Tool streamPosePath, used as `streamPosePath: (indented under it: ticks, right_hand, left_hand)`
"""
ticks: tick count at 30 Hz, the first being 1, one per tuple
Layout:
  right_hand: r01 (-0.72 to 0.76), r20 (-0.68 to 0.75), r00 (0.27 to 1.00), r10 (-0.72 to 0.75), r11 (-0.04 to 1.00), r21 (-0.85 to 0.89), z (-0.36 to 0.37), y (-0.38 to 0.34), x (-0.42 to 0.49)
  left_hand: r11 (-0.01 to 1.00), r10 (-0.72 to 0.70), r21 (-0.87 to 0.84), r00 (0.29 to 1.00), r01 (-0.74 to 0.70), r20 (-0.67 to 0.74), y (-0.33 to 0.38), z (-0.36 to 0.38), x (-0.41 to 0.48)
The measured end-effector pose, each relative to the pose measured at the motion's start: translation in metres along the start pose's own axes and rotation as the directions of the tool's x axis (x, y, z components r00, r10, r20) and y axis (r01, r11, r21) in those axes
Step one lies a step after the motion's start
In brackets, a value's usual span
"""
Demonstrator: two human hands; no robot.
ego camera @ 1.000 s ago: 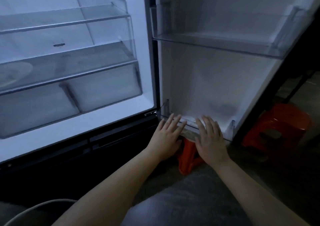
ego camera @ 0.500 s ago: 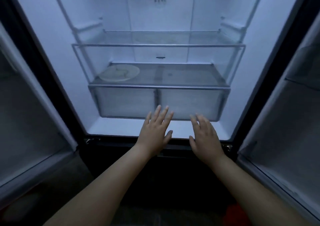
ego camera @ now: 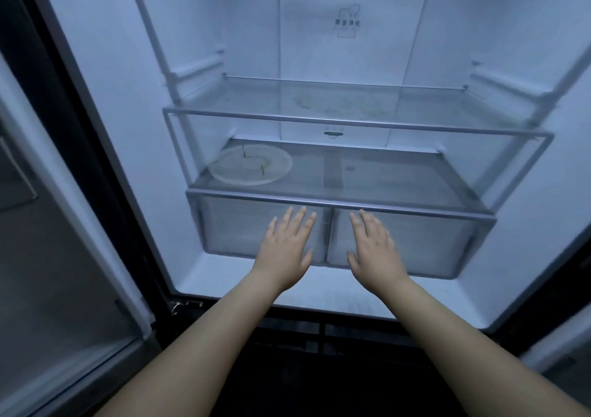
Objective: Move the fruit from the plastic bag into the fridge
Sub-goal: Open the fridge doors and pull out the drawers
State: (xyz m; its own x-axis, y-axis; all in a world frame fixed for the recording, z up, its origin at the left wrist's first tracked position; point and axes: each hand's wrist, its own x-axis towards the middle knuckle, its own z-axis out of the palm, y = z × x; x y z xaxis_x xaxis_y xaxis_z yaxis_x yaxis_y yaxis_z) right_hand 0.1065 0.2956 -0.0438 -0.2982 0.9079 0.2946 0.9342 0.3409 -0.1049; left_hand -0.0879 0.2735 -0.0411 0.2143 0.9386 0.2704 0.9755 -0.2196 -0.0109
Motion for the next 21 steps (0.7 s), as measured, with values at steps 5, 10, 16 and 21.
streamPosePath:
  ticks: [5,10,16,21]
  right_hand:
    - [-0.058,0.056,0.997,0.059,0.998,-0.035,0.012,-0.001,0.037]
    - [-0.096,0.06,0.993,0.098,0.994,-0.042,0.027,0.002,0.055]
    - [-0.128,0.055,0.99,0.131,0.99,-0.066,0.047,0.008,0.059]
    - [-0.099,0.008,0.995,0.1,0.988,-0.119,0.057,0.014,0.059]
  left_hand:
    - [0.999,0.023,-0.023,0.998,-0.022,0.05,-0.015,0.019,0.037]
    - [0.999,0.035,-0.04,0.995,-0.031,0.097,-0.021,0.036,0.061]
    - [0.997,0.029,-0.08,0.992,-0.019,0.123,-0.024,0.052,0.071]
    - [0.998,0.017,-0.055,0.995,-0.012,0.101,-0.023,0.058,0.071]
